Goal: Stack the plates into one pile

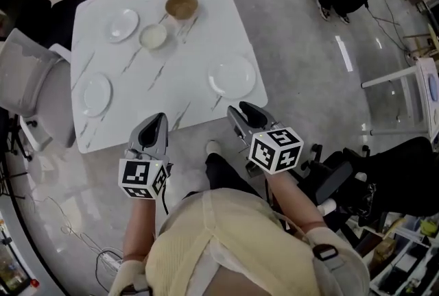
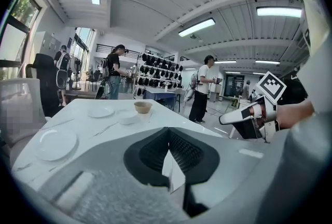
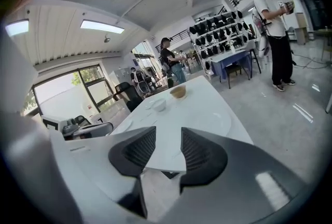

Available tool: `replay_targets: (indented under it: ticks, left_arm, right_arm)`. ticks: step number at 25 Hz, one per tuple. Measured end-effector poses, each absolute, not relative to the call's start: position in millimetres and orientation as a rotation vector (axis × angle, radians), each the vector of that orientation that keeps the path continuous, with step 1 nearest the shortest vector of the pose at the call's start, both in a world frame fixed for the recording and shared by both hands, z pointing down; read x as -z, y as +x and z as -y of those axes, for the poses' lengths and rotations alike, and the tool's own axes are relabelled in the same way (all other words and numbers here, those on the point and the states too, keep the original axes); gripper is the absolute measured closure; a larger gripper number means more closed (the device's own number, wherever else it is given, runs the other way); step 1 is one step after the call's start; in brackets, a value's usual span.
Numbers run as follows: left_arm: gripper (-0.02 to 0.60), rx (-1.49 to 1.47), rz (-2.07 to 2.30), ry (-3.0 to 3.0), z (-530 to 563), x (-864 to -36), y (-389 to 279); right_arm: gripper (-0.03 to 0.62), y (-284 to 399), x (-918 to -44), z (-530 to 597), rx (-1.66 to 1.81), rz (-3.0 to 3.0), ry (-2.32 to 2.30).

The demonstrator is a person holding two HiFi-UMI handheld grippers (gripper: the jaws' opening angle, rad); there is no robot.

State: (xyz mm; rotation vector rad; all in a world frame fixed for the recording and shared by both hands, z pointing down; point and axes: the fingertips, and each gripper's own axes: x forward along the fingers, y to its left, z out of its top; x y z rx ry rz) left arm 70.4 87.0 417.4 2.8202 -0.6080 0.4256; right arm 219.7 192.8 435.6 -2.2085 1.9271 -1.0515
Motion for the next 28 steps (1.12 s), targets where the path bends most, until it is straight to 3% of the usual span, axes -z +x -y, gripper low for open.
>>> replay_targets:
  ticks: [11, 28]
  left_arm:
    - [0.580, -0.491, 0.525, 2.852, -69, -433, 151]
    - [0.580, -0.592, 0.392, 2.887, -57, -454, 210]
  right_arm:
    - [0.457, 303, -484, -203, 1.230, -1.585, -2.213]
    - [0.457, 329, -528, -194, 1.405, -1.357, -2.134]
